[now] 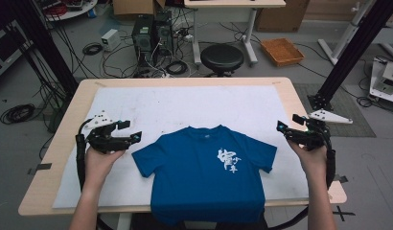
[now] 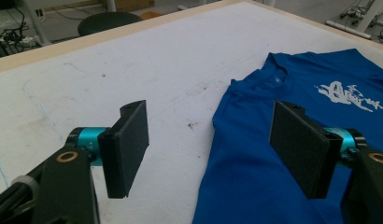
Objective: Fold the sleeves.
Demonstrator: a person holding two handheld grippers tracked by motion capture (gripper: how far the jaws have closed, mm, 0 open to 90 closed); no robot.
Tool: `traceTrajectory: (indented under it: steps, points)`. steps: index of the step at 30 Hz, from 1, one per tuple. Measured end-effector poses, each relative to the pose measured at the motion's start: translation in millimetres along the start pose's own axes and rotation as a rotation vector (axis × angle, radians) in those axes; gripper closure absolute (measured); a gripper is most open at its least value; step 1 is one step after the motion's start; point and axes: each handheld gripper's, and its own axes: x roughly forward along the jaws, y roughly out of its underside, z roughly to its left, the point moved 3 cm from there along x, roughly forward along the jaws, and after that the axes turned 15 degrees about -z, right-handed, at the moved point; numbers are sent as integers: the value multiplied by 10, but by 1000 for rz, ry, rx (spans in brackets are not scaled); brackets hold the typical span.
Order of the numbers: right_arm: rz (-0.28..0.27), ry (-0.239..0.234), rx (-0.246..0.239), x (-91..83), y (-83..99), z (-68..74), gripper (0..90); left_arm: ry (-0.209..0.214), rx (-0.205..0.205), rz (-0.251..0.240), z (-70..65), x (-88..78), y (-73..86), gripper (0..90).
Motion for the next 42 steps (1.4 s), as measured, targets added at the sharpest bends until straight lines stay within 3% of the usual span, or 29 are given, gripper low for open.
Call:
traceTrajectory:
  steps: [12, 18, 23, 31, 35, 42]
  points:
    - [-1, -4, -1, 12, 0, 0, 273, 4, -17, 26, 5, 13, 50, 290]
    - [-2, -8, -7, 35, -9, 13, 273, 9, -46, 36, 95, -71, 125, 303]
    - [3, -5, -5, 48, -4, 14, 273, 32, -101, 102, 183, -110, 273, 341]
    - [6, -5, -10, 67, -2, 32, 273, 35, -146, 203, 225, -90, 482, 501]
    - [5, 0, -9, 68, 1, 26, 273, 32, -146, 256, 221, -65, 544, 549]
    - [-4, 7, -3, 52, -7, 15, 273, 22, -137, 293, 216, -72, 600, 631]
